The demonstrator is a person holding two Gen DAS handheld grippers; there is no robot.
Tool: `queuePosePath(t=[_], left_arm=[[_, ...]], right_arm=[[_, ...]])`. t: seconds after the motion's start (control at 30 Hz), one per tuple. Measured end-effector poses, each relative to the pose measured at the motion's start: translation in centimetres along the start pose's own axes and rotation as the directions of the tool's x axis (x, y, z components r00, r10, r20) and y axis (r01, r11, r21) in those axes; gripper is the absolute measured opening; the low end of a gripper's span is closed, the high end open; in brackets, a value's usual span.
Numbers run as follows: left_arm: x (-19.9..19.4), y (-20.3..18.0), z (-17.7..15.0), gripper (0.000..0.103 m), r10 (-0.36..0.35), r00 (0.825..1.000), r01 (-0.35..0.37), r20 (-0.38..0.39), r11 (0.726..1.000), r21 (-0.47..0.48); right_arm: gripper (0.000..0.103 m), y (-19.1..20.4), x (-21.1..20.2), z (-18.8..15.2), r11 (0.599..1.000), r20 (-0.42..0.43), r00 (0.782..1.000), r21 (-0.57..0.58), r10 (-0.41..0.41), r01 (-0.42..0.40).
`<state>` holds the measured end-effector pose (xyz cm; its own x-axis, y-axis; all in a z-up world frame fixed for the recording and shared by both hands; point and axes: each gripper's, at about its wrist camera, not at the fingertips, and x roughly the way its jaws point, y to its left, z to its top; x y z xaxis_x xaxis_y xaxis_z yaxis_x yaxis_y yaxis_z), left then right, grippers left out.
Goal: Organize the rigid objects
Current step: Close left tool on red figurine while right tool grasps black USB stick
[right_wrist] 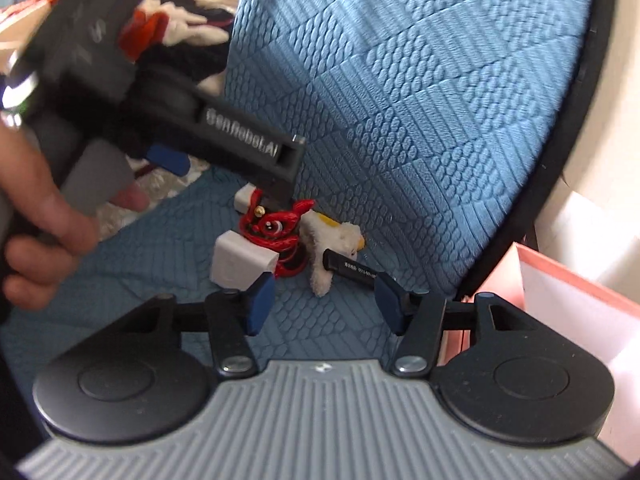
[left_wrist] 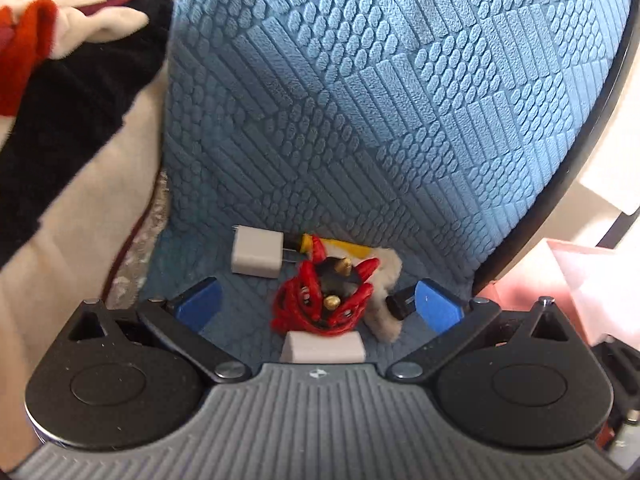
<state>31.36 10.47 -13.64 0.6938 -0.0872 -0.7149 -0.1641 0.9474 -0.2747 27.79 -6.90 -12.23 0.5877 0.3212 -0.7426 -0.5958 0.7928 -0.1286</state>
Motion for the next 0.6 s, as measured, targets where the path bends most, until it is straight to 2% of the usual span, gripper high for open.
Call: queuePosePath(t=[0.13, 0.23, 0.43, 0.47, 0.5, 0.6], left_arm=[[1.4, -0.1, 0.5, 0.103, 0.007, 1.000, -0.007, -0.016, 0.999, 0.033], [2.5, 0.1, 0.7, 0.102, 0.007, 1.000, -0.006, -0.026, 1.000, 0.030], [5.1, 0.2, 1.2, 0.087, 0.015, 0.997, -0.013, -0.081, 0.999, 0.032], [5.5, 0.2, 1.2, 0.085, 0.012, 0.996, -0.009, -0.087, 0.999, 0.032], [5.7, 0.2, 1.3, 0.084, 0.014, 0.996, -0.011, -0.090, 0.999, 0.031], [6.3, 0.4, 1.2, 0.081, 0.006, 0.995, -0.005, -0.100, 1.000, 0.010]], right_arm=[[0.058, 0.1, 2.3, 0.5, 0.998, 0.017, 1.000, -0.063, -0.006, 0.007], [0.058, -0.1, 4.4, 0.9, 0.995, -0.003, 0.999, -0.090, -0.035, 0.034], [0.057, -0.9, 7.5, 0.9, 0.996, -0.049, 0.998, -0.080, -0.032, 0.028], [0.054, -0.9, 7.9, 0.9, 0.997, -0.050, 0.998, -0.078, -0.025, 0.021], [0.047, -1.0, 8.2, 0.8, 0.997, -0.049, 0.999, -0.074, -0.018, 0.014], [0.043, -1.2, 9.0, 0.7, 0.998, -0.059, 0.998, -0.058, 0.005, -0.008]])
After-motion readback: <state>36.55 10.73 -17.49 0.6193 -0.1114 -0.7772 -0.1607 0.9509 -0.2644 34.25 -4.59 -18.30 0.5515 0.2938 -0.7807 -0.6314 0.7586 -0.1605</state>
